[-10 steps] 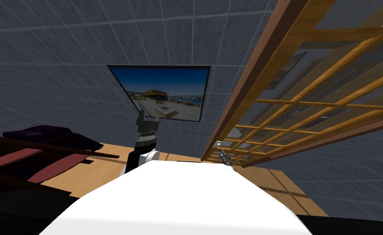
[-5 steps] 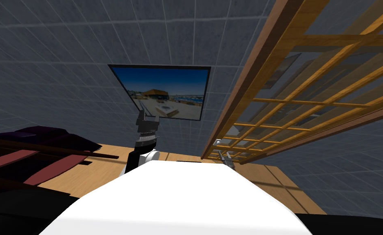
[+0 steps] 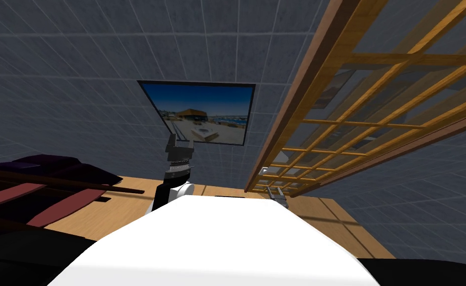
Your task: Pull the door open
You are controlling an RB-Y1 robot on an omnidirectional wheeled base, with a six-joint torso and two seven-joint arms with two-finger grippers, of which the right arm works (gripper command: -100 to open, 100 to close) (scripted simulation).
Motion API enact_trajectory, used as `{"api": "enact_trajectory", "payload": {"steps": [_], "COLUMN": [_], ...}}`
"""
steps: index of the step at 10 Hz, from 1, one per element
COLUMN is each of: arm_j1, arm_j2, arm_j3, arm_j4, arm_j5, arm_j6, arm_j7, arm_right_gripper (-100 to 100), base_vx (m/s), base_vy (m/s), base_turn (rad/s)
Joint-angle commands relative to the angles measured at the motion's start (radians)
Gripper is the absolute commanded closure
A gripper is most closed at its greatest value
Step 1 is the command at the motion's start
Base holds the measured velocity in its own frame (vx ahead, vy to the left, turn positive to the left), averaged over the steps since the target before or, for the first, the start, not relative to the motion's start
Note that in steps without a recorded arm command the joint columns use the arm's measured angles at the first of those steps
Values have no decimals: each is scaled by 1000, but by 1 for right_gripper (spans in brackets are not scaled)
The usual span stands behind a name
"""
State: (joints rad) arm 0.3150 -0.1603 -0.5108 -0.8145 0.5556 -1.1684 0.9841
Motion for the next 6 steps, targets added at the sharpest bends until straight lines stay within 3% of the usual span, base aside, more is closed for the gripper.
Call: {"api": "enact_trajectory", "payload": {"steps": [1, 6], "arm_j1": [-11, -42], "arm_j2": [1, 3], "arm_j3": [-1, -3], "arm_j4": [3, 10], "arm_j5": [-3, -10], "arm_j6": [11, 42], "arm_j7": [4, 14], "arm_right_gripper": [-100, -100], "base_vx": [123, 198], "base_vy": [2, -26], "base_turn": [34, 38]}}
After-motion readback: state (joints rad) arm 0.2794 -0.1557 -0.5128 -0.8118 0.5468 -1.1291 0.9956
